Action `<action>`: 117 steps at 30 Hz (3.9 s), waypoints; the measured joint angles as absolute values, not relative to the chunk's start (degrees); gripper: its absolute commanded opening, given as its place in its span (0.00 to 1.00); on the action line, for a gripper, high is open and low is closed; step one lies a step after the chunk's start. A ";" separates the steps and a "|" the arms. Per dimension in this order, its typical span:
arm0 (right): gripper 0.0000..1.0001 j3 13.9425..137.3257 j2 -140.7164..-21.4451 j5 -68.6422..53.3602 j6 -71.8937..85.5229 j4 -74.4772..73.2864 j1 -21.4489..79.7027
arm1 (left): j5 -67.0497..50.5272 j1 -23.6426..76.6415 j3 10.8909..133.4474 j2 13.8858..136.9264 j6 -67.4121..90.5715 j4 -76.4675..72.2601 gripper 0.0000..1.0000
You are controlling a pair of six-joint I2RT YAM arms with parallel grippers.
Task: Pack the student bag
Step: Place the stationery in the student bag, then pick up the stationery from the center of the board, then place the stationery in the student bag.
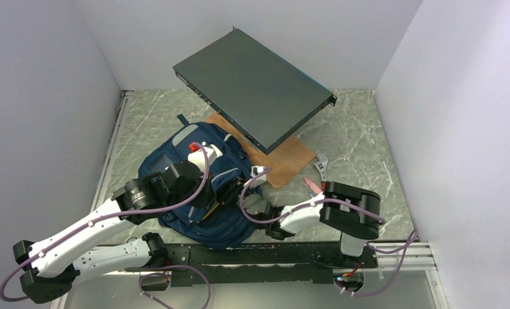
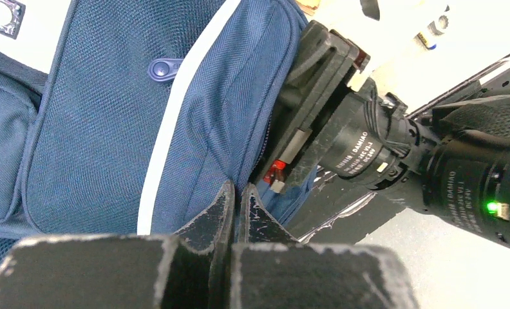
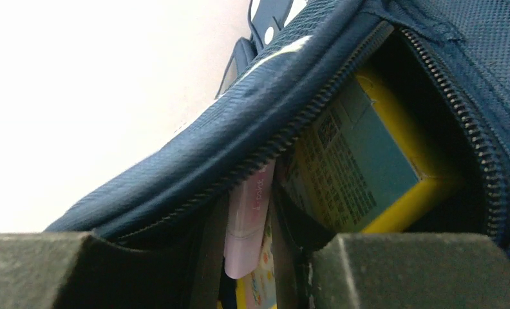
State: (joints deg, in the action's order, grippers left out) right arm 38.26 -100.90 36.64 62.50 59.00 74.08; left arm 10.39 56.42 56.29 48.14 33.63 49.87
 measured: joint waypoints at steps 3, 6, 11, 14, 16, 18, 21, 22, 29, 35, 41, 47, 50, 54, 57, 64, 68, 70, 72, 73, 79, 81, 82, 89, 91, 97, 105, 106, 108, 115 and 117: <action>0.42 36.86 -97.82 34.35 60.55 55.79 74.08 | 10.20 56.42 56.29 48.14 33.65 49.65 0.00; 0.50 36.45 -93.43 32.29 58.00 51.68 74.08 | 10.13 56.42 56.21 48.07 33.65 49.01 0.00; 0.52 36.42 -89.52 29.89 56.75 44.49 73.52 | 10.11 56.42 56.21 47.72 33.65 48.56 0.00; 0.51 36.45 -88.27 28.42 56.77 40.75 73.34 | 10.11 56.42 56.16 47.72 33.65 48.58 0.00; 0.51 36.47 -86.37 27.92 56.53 36.73 73.25 | 10.13 56.42 56.16 47.72 33.65 48.71 0.00; 0.51 36.34 -82.46 27.70 55.33 31.07 73.28 | 10.17 56.42 56.16 47.72 33.63 48.86 0.00; 0.52 35.31 -74.52 27.92 51.92 22.79 73.28 | 10.31 56.42 56.16 47.70 33.63 48.86 0.00; 0.54 34.87 -70.48 28.36 50.26 18.04 73.28 | 10.33 56.42 56.14 47.66 33.63 48.84 0.00; 0.72 30.76 -50.87 37.34 52.31 -11.77 72.42 | 10.20 56.45 54.74 47.29 33.63 47.79 0.00; 0.66 25.52 -40.12 37.78 57.39 -29.74 51.53 | 10.13 56.45 54.57 47.59 33.63 47.79 0.00; 0.63 24.75 -42.85 33.52 57.08 -33.08 34.41 | 9.87 56.45 54.57 48.16 33.65 47.77 0.00; 0.60 24.16 -49.71 25.58 55.92 -31.31 30.13 | 9.85 56.45 54.57 48.23 33.65 47.68 0.00; 0.60 23.03 -51.53 21.76 55.66 -29.36 30.09 | 9.82 56.45 54.57 48.25 33.63 47.68 0.00; 0.49 21.56 -53.76 18.13 55.44 -26.30 30.26 | 9.74 56.45 54.59 48.31 33.63 47.70 0.00; 0.44 21.19 -54.96 17.45 55.07 -24.08 31.16 | 9.65 56.45 54.59 48.56 33.65 47.68 0.00; 0.14 22.74 -60.05 20.95 56.36 -21.69 38.87 | 9.34 56.45 54.59 48.58 33.67 47.75 0.00; 0.00 23.59 -62.08 23.73 57.30 -21.78 42.06 | 9.32 56.45 54.59 48.58 33.82 47.77 0.00; 0.00 24.01 -62.70 24.38 57.39 -21.78 42.87 | 9.30 56.45 54.59 48.58 33.87 47.79 0.00; 0.00 24.08 -62.65 24.47 57.23 -21.54 43.92 | 9.32 56.45 54.59 48.58 33.87 47.86 0.00; 0.00 24.05 -62.39 23.92 57.04 -21.50 44.40 | 9.34 56.45 54.59 48.58 33.87 47.86 0.00; 0.00 18.74 -48.80 13.21 54.59 -11.14 50.65 | 9.65 56.45 54.59 48.45 34.15 47.83 0.00; 0.00 15.53 -42.89 10.72 55.42 -3.31 54.11 | 9.85 56.45 54.57 47.99 34.28 47.79 0.00; 0.00 13.54 -40.80 9.21 56.62 2.46 55.99 | 9.91 56.45 54.54 47.75 34.33 47.79 0.00; 0.00 13.34 -54.68 2.15 63.11 27.79 60.14 | 9.89 56.45 54.54 47.55 34.50 47.86 0.00; 0.00 14.31 -60.49 1.28 64.47 33.69 62.13 | 9.87 56.45 54.54 47.55 34.65 47.81 0.00; 0.00 20.36 -72.16 4.12 65.39 43.92 67.92 | 9.80 56.45 54.54 47.55 34.94 47.79 0.00; 0.00 26.85 -79.92 14.92 65.73 47.20 71.85 | 10.31 56.31 54.57 47.81 35.18 47.42 0.00; 0.00 27.53 -81.34 16.23 65.98 47.42 71.94 | 10.15 56.31 54.57 47.83 35.20 47.44 0.00; 0.00 28.93 -85.08 19.18 66.70 48.73 71.92 | 9.63 56.34 54.57 47.86 35.22 47.53 0.00; 0.03 31.94 -92.90 26.59 65.54 53.54 71.94 | 8.60 56.34 54.57 47.90 35.73 47.83 0.00; 0.07 33.50 -94.39 28.10 64.23 54.59 71.94 | 8.60 56.34 54.57 47.86 35.86 47.79 0.00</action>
